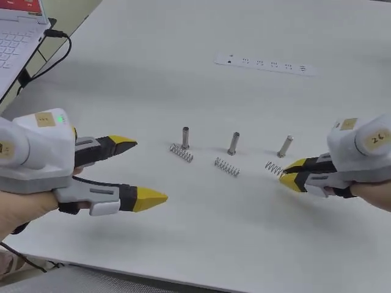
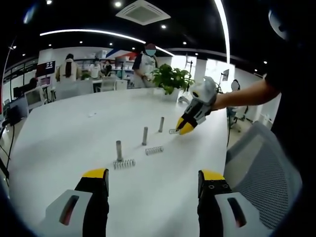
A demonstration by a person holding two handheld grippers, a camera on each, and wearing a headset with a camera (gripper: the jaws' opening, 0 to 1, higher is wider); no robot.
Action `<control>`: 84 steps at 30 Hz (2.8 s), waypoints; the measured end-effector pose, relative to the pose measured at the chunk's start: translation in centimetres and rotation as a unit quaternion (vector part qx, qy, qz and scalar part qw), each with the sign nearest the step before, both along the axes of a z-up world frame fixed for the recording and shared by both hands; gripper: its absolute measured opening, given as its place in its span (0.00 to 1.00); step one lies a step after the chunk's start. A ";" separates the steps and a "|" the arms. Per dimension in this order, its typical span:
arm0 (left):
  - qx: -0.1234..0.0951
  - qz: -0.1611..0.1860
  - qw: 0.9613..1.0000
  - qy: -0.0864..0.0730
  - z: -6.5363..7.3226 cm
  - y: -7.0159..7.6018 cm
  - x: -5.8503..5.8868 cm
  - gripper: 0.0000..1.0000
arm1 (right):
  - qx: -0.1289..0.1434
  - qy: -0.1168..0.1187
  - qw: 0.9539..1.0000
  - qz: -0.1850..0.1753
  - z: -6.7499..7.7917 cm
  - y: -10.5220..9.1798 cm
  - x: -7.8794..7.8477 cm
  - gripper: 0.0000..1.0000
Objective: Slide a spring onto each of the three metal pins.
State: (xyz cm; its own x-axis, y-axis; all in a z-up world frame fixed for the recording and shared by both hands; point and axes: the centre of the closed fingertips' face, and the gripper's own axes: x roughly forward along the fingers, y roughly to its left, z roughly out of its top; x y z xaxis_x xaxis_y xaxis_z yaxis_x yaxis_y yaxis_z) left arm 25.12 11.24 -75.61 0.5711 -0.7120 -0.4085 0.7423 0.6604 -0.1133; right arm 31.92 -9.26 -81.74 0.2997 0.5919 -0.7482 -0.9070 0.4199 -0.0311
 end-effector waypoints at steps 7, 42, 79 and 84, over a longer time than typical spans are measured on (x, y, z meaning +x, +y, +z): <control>0.002 -0.006 1.000 -0.001 0.1 -0.3 0.2 0.70 | 0.010 -0.005 1.000 0.012 1.2 0.7 -0.9 0.08; -0.012 -0.141 0.990 -0.003 0.7 -8.3 1.8 0.47 | 0.021 -0.047 0.984 0.171 4.7 5.8 -5.1 0.08; -0.048 -0.207 0.977 -0.020 1.6 -13.7 0.7 0.09 | 0.042 -0.075 0.969 0.232 6.9 7.7 -6.5 0.08; -0.052 -0.203 0.978 -0.022 1.7 -13.6 0.6 0.06 | 0.040 -0.076 0.968 0.237 6.9 7.7 -6.7 0.08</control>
